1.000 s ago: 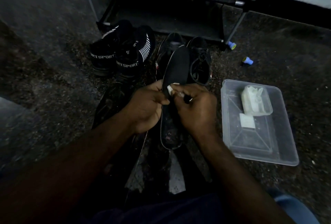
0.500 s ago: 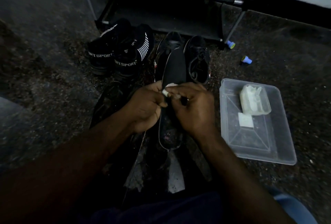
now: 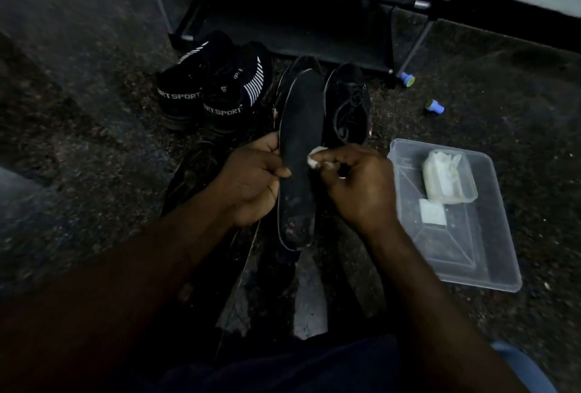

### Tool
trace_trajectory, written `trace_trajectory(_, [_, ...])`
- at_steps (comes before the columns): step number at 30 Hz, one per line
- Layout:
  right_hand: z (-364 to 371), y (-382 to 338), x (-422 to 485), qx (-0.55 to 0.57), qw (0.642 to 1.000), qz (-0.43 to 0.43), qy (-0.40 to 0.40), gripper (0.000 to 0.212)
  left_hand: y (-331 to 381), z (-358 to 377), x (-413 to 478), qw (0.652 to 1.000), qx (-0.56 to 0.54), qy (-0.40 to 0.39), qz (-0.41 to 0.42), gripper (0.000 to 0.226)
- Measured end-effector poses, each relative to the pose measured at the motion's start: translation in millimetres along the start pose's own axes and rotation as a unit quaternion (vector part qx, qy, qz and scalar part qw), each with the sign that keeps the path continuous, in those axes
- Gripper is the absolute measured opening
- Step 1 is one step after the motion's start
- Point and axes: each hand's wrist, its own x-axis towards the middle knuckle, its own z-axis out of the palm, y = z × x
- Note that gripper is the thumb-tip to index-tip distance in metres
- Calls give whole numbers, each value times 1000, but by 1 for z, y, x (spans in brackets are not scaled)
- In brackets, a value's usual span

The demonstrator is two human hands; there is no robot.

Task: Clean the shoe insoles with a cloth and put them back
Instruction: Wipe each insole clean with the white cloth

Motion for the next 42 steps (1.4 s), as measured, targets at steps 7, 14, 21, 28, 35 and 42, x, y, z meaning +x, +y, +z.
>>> trace_trajectory(7, [-6,-8,7,303,924,229,33,18,11,-5,0,998,-33,39,29,60])
trace_trajectory(14, [12,-2,-4,255,939,233,-9,17,21,-13,4,996,-46,68,47,53])
trace_trajectory(21, [21,-11,-8,318,908,263,-68,11,19,-9,3,997,-54,26,57,52])
trace_trajectory(28, [16,-10,-3,395,879,264,-49,19,10,-3,-5,997,50,-48,22,43])
trace_trajectory(35, [11,-10,-1,347,903,253,-3,26,8,2,0,998,-52,16,15,38])
trace_trajectory(42, [3,3,6,373,898,218,84,31,8,-3,-3,995,-80,-42,-31,43])
